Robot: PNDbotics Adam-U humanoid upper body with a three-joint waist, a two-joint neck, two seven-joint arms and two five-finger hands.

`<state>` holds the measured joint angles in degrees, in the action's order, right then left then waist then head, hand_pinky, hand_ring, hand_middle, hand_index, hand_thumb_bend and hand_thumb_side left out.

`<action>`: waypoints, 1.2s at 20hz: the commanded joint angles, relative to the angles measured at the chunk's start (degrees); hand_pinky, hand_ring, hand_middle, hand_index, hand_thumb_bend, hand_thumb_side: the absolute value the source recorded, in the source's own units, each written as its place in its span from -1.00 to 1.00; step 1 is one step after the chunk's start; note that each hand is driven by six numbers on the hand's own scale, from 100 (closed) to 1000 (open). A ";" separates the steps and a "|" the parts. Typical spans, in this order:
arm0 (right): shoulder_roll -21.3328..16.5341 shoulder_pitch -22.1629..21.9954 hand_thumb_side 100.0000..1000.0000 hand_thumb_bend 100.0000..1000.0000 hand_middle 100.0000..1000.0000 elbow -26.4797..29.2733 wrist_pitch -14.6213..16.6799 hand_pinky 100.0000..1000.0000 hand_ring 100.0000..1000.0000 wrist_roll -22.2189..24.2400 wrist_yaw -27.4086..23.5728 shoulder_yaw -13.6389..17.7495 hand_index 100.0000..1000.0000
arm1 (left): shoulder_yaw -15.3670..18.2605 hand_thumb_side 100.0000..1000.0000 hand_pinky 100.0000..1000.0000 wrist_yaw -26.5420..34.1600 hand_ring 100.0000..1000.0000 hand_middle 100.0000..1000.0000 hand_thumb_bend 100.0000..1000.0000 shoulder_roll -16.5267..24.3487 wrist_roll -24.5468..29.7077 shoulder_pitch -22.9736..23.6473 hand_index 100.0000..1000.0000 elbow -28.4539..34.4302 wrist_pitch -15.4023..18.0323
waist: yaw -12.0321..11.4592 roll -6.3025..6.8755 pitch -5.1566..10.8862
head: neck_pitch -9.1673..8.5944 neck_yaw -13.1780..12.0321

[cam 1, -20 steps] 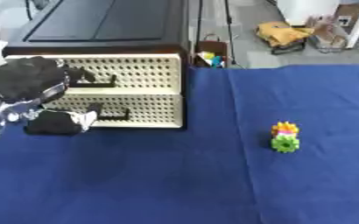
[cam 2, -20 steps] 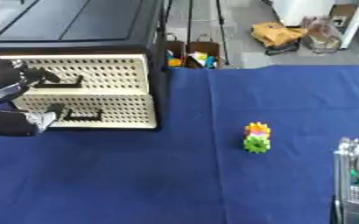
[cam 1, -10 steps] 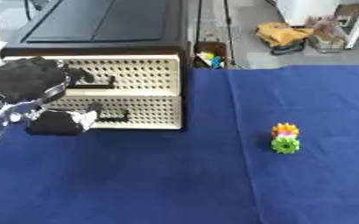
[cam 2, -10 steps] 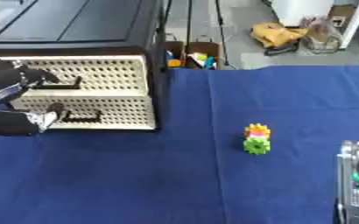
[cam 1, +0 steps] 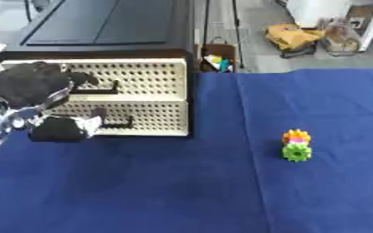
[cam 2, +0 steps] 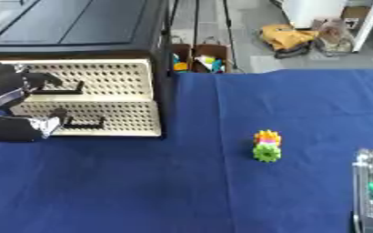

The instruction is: Pick up objects from table and place into drawer.

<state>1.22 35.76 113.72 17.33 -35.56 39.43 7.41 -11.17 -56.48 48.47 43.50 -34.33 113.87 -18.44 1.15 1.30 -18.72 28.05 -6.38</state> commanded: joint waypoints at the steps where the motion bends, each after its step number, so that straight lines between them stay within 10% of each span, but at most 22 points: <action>1: -1.05 0.89 1.00 -1.00 -0.16 0.87 -0.04 0.26 -0.04 0.12 -0.55 -0.16 0.46 | 0.49 0.49 -1.00 -0.25 -1.00 -0.99 -0.84 1.68 0.76 -1.03 0.78 0.72 -0.60 | 0.09 0.09 0.82 | -0.92 -0.23; 24: -1.42 0.91 1.00 -1.00 -0.17 0.87 -0.34 0.27 -0.04 0.10 -1.41 0.16 0.45 | -0.06 0.50 -1.00 -0.49 -1.00 -1.00 -0.87 0.75 3.97 -1.11 0.74 -2.34 -2.43 | 0.92 0.14 0.01 | -2.10 -0.94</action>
<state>0.71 35.79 113.72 17.17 -35.43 38.69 7.44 -11.49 -57.22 48.33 46.63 -34.72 111.69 -20.08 2.08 1.33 -19.70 26.59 -7.13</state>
